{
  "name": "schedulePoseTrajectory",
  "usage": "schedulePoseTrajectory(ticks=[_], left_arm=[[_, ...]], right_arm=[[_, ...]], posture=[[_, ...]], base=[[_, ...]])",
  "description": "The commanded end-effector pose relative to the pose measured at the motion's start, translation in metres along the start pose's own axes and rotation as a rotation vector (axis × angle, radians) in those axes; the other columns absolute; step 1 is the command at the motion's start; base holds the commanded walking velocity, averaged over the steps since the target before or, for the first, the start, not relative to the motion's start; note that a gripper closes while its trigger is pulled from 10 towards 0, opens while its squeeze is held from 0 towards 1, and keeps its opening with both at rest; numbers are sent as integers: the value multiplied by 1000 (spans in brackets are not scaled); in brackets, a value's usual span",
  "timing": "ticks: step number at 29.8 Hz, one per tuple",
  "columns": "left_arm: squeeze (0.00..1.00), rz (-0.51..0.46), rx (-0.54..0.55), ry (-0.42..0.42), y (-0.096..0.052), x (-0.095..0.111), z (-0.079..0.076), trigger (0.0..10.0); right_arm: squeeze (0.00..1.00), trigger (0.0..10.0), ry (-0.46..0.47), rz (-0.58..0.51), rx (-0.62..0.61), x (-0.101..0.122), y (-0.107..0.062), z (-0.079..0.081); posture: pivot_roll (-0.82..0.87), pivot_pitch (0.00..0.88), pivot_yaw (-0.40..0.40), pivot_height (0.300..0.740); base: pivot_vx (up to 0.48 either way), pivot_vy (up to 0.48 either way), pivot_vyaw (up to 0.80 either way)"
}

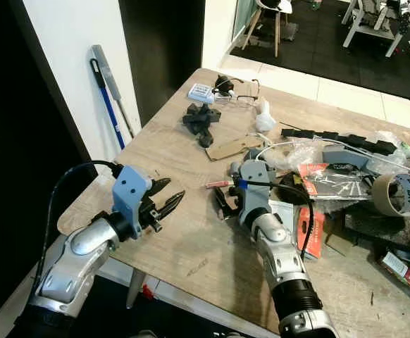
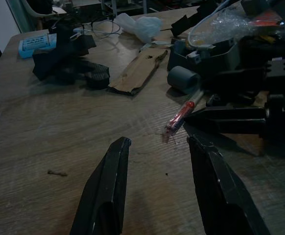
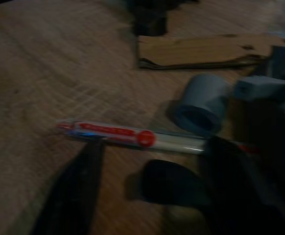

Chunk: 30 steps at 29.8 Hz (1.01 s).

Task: Picking trash to rubbish bin

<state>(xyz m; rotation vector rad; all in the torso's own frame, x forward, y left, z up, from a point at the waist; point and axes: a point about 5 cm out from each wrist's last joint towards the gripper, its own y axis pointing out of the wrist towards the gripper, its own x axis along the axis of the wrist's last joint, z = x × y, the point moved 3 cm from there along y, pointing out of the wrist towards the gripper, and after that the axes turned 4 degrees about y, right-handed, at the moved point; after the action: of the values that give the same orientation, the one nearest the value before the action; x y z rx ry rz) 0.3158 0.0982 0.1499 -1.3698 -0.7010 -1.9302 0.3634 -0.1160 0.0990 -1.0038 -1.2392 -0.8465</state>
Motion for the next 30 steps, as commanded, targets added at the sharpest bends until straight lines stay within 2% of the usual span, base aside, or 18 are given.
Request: schedulePoseTrajectory(ticks=[1, 2, 11, 19, 22, 24, 26, 30], left_arm=[[0, 26, -21, 14, -2, -6, -3, 10000], [0, 26, -24, 14, -2, -6, -4, 10000], [0, 31, -36, 19, -1, -8, -7, 10000], [0, 45, -42, 36, -1, -10, -7, 10000], [0, 44, -37, 35, -2, -10, -6, 10000], [0, 43, -34, 35, -2, -9, -5, 10000], [0, 42, -34, 35, -2, -9, -5, 10000], [0, 38, -28, 35, -2, -8, -3, 10000]], right_arm=[[0, 2118, 14, 132, -4, -33, -7, -1], [0, 0, 6, 144, -7, -35, -8, -1], [0, 0, 3, 189, -2, -45, -10, -1], [0, 0, 23, 187, -4, -42, -8, 0], [0, 0, 47, 134, 9, -32, -5, 3], [0, 0, 91, 41, 28, -12, -3, 6], [0, 0, 98, 18, 34, -7, -2, 6], [0, 0, 150, -140, 82, 36, -2, 11]], posture=[[-37, 153, -47, 740], [-36, 150, -47, 740], [-39, 142, -48, 740], [-38, 145, -52, 740], [-38, 145, -53, 740], [-38, 149, -52, 740], [-38, 149, -52, 740], [-38, 155, -54, 740]], base=[[0, 0, 0], [0, 0, 0], [0, 0, 0], [0, 0, 0], [0, 0, 0], [0, 0, 0], [0, 0, 0], [0, 0, 0]])
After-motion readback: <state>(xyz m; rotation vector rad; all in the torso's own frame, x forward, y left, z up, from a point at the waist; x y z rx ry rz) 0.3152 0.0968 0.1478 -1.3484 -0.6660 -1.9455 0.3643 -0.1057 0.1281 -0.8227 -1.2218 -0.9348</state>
